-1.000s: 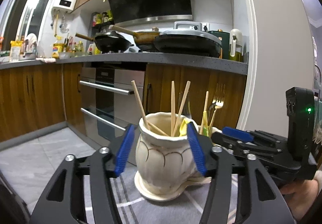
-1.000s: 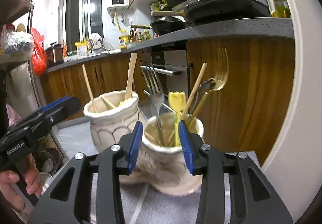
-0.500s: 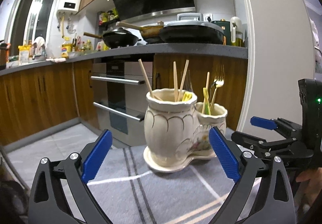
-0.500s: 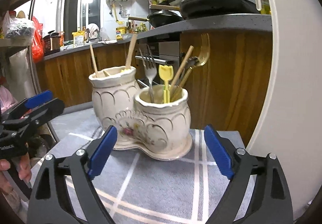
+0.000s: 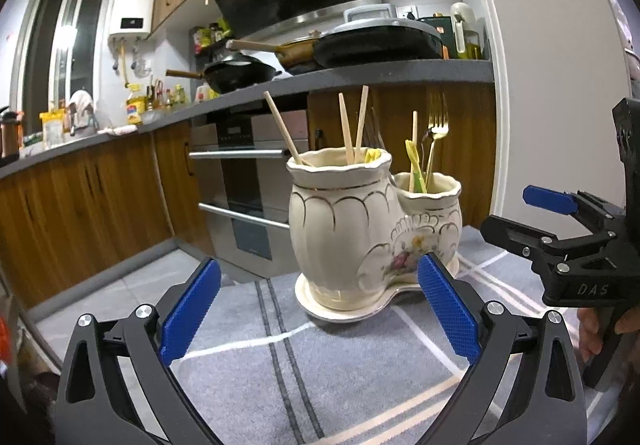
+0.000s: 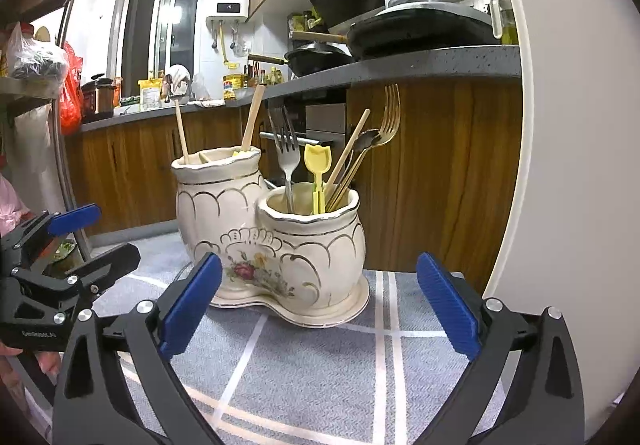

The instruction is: Organize utensils

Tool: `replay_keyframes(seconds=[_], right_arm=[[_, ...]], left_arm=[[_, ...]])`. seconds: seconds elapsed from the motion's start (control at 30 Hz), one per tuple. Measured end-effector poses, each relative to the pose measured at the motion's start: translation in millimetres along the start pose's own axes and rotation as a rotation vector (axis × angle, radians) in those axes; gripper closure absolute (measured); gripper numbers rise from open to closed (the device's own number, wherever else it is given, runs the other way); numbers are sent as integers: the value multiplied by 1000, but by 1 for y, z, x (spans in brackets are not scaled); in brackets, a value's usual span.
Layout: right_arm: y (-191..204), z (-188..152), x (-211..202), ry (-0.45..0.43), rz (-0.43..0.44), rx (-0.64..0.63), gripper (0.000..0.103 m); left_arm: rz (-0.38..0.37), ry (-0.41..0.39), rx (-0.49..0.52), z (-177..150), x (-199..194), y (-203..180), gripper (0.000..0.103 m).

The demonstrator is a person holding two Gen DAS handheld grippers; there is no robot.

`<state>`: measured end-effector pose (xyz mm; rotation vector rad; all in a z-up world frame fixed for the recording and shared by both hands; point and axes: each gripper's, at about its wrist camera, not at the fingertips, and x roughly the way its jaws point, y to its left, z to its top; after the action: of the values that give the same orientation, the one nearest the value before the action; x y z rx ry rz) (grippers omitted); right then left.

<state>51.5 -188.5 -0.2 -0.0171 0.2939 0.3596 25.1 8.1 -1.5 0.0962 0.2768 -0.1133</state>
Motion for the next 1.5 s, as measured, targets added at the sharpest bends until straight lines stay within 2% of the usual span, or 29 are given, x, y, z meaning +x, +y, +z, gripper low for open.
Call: replay_keyframes(seconds=[0.2,1.5], right_arm=[[1,0,-2,-6,-9,-4,6],[-1,0,-1,-5,-22,0,6]], left_arm=[[-10,6,-57,-1,0,10,5],[-2,4,-52,-2,-1,9,5]])
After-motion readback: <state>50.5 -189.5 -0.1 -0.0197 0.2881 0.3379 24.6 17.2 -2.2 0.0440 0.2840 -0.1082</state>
